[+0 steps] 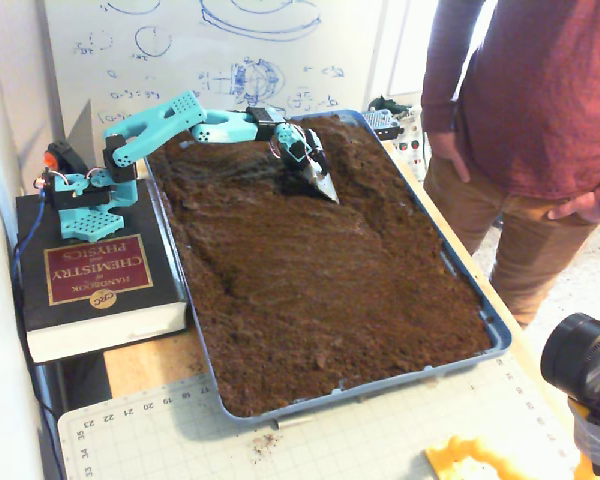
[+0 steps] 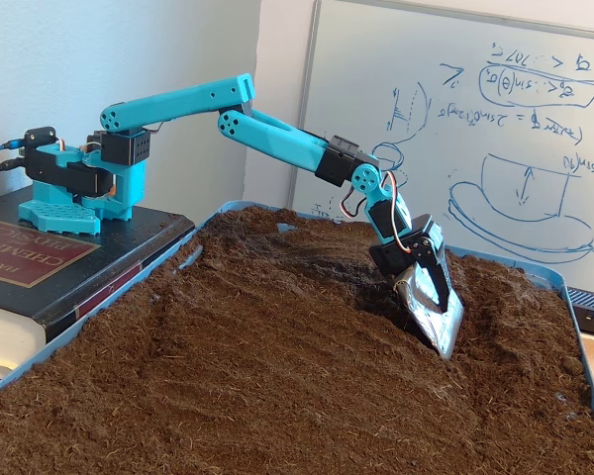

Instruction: Build a berm.

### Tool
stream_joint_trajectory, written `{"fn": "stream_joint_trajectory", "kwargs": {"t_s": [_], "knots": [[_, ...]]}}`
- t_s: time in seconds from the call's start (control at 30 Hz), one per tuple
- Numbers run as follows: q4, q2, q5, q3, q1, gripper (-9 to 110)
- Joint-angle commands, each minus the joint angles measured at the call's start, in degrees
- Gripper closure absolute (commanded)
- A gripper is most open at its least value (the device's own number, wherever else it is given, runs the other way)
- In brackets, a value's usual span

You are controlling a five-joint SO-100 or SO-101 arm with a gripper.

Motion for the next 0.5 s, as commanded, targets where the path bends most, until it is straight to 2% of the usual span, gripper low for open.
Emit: {"fn": "stream_joint_trajectory", "kwargs": {"t_s": [0.0, 0.47], "knots": [[35.24, 170.42, -5.63, 141.94, 0.35, 101], [35.24, 170.42, -6.15, 141.94, 0.35, 101]]}}
